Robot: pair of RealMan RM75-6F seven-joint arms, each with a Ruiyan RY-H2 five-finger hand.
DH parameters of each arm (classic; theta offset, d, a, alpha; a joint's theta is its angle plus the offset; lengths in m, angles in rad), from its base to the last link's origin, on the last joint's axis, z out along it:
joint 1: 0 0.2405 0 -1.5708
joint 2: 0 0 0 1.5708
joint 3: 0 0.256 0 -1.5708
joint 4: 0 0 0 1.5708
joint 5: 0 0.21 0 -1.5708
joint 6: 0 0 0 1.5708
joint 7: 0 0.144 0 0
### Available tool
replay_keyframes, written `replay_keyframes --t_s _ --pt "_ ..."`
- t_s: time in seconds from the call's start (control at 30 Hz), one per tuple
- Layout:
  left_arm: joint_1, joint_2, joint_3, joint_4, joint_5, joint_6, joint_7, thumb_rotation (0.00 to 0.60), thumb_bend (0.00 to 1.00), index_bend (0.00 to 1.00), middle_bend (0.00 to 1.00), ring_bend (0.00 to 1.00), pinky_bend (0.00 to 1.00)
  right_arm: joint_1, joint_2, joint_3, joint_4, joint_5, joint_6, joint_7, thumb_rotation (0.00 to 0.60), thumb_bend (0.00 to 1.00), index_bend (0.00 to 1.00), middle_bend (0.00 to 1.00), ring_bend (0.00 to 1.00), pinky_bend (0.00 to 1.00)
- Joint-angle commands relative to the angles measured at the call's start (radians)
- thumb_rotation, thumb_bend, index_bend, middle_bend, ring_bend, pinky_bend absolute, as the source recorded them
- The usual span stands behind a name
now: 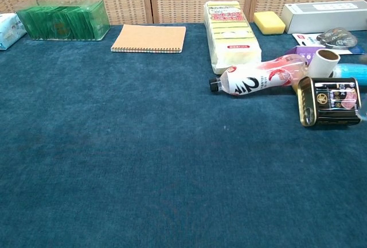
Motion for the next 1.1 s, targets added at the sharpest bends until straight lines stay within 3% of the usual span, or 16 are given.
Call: replay_keyframes --t_s 0.03,0.07,0.13,0.23,0.27,0.4,0.47,0.57,0.6,0.67,0.7,0.73,0.77,0.87,1.0,1.1 --pt "0.000 0.019 0.024 -0.007 0.028 0.001 -0.040 0.600 0.21 0.03 0.02 0.02 0.22 0.015 -0.041 0.037 -0.005 0.058 0.048 -0.008 0.600 0.44 0.82 1.00 1.00 0.93" --pt "-0.002 0.022 0.021 -0.008 0.025 0.001 -0.050 0.600 0.21 0.03 0.02 0.02 0.22 0.015 -0.004 0.005 -0.028 0.039 0.005 -0.014 0.600 0.44 0.82 1.00 1.00 0.93" --pt "-0.005 0.019 0.009 -0.006 0.015 0.002 -0.049 0.600 0.21 0.03 0.02 0.02 0.22 0.015 0.029 -0.007 -0.040 0.013 -0.012 -0.007 0.600 0.44 0.82 1.00 1.00 0.93" --pt "-0.002 -0.012 -0.014 0.012 -0.007 0.004 0.002 0.600 0.21 0.03 0.02 0.02 0.22 0.009 -0.046 0.080 0.022 0.024 0.112 0.008 0.600 0.44 0.82 1.00 1.00 0.93" --pt "-0.002 -0.016 -0.002 0.015 0.000 -0.007 0.005 0.600 0.20 0.03 0.02 0.02 0.22 0.016 -0.057 0.081 0.017 0.052 0.094 0.012 0.600 0.44 0.82 1.00 1.00 0.93" --pt "-0.014 0.004 0.021 0.003 0.009 -0.037 -0.037 0.600 0.21 0.03 0.02 0.02 0.22 0.056 0.120 0.016 -0.111 0.109 -0.166 0.103 0.600 0.44 0.82 1.00 1.00 0.93" --pt "-0.016 0.000 0.010 0.005 0.001 -0.036 -0.028 0.600 0.21 0.03 0.02 0.02 0.22 0.054 0.137 0.044 -0.091 0.089 -0.127 0.108 0.600 0.44 0.82 1.00 1.00 0.93" --pt "-0.008 -0.022 -0.007 0.017 -0.007 -0.018 0.015 0.600 0.21 0.03 0.02 0.02 0.22 0.035 0.009 0.108 0.008 0.074 0.091 0.014 0.600 0.44 0.82 1.00 1.00 0.93" --pt "-0.006 -0.024 -0.003 0.017 -0.003 -0.017 0.017 0.600 0.21 0.03 0.02 0.02 0.22 0.034 -0.021 0.101 0.015 0.071 0.111 -0.014 0.600 0.44 0.82 1.00 1.00 0.93" --pt "-0.008 -0.015 0.013 0.011 0.008 -0.025 -0.003 0.600 0.21 0.03 0.02 0.02 0.22 0.033 0.005 0.030 -0.039 0.052 0.032 -0.026 0.600 0.44 0.82 1.00 1.00 0.93" --pt "-0.012 -0.009 0.014 0.006 0.008 -0.030 -0.016 0.600 0.21 0.03 0.02 0.02 0.22 0.036 0.058 -0.038 -0.098 0.022 -0.067 -0.009 0.600 0.44 0.82 1.00 1.00 0.93" --pt "-0.014 -0.008 0.009 0.007 0.005 -0.029 -0.015 0.600 0.21 0.03 0.02 0.02 0.22 0.034 0.106 -0.040 -0.111 -0.006 -0.080 0.018 0.600 0.44 0.82 1.00 1.00 0.93" --pt "-0.013 -0.014 0.003 0.011 0.002 -0.024 -0.002 0.600 0.21 0.03 0.02 0.02 0.22 0.027 0.099 -0.010 -0.082 -0.019 -0.026 0.016 0.600 0.44 0.82 1.00 1.00 0.93" --pt "-0.005 -0.020 0.010 0.013 0.008 -0.019 0.014 0.600 0.21 0.03 0.02 0.02 0.22 0.019 -0.025 0.056 0.015 -0.006 0.122 -0.057 0.600 0.44 0.82 1.00 1.00 0.93" --pt "-0.010 -0.003 0.021 0.004 0.021 -0.020 -0.018 0.600 0.21 0.03 0.02 0.02 0.22 0.027 0.012 -0.024 -0.043 -0.008 0.003 -0.047 0.600 0.44 0.82 1.00 1.00 0.93" --pt "-0.009 -0.022 0.005 0.017 0.010 -0.014 0.002 0.600 0.21 0.03 0.02 0.02 0.22 0.023 -0.021 0.014 -0.014 -0.050 0.055 -0.011 0.600 0.44 0.82 1.00 1.00 0.93"
